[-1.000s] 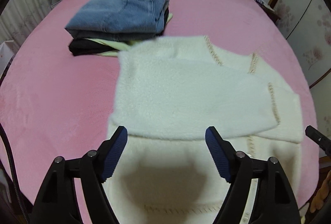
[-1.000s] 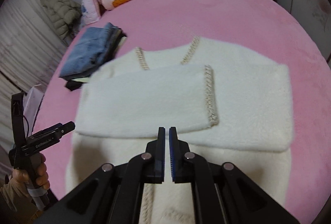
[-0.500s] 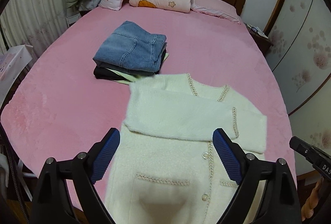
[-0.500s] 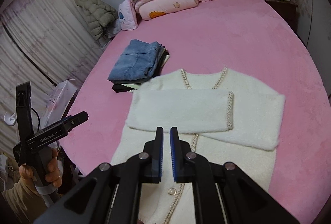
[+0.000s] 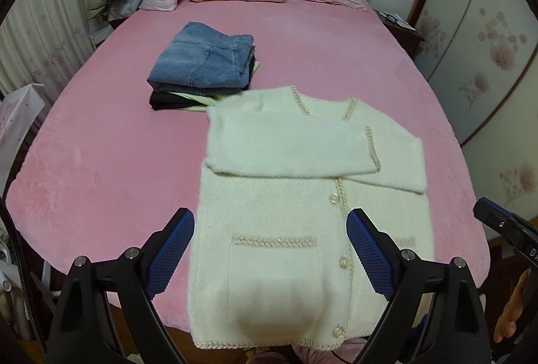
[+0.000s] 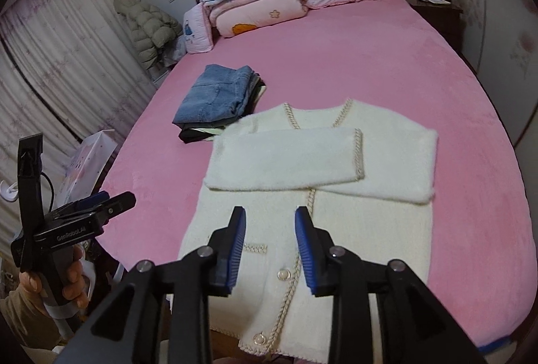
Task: Fold large clothes
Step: 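Move both grippers to the braided hem and close them on it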
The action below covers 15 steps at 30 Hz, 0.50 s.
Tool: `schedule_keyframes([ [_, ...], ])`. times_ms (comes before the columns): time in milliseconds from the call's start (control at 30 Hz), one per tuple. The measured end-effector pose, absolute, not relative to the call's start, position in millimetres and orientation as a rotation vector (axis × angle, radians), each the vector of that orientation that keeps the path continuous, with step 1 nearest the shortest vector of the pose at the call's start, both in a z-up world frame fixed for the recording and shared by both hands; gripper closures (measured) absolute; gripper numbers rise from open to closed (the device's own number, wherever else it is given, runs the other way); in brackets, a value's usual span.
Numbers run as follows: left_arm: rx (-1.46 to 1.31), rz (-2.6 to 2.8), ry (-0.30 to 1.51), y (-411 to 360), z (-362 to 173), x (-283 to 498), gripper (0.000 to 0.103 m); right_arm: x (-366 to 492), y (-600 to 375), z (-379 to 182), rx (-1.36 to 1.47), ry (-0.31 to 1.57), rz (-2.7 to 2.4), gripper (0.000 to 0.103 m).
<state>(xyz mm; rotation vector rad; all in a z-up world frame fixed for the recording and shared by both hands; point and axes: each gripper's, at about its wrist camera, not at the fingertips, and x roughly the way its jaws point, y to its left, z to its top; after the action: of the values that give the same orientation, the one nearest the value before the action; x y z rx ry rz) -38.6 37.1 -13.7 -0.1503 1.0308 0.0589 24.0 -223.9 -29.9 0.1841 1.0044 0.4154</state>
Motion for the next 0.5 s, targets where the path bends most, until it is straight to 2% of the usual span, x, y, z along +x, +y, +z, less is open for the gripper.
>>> schedule_keyframes([
  [233, -0.155, -0.089, 1.006, 44.5, -43.4, -77.1, 0.012, -23.6, -229.3, -59.8, 0.213, 1.022, 0.281, 0.072],
  [500, -0.148, -0.040, 1.149, 78.1, -134.3, -107.0, 0.012, -64.0, -256.1, -122.4, 0.203, 1.073, 0.154, 0.072],
])
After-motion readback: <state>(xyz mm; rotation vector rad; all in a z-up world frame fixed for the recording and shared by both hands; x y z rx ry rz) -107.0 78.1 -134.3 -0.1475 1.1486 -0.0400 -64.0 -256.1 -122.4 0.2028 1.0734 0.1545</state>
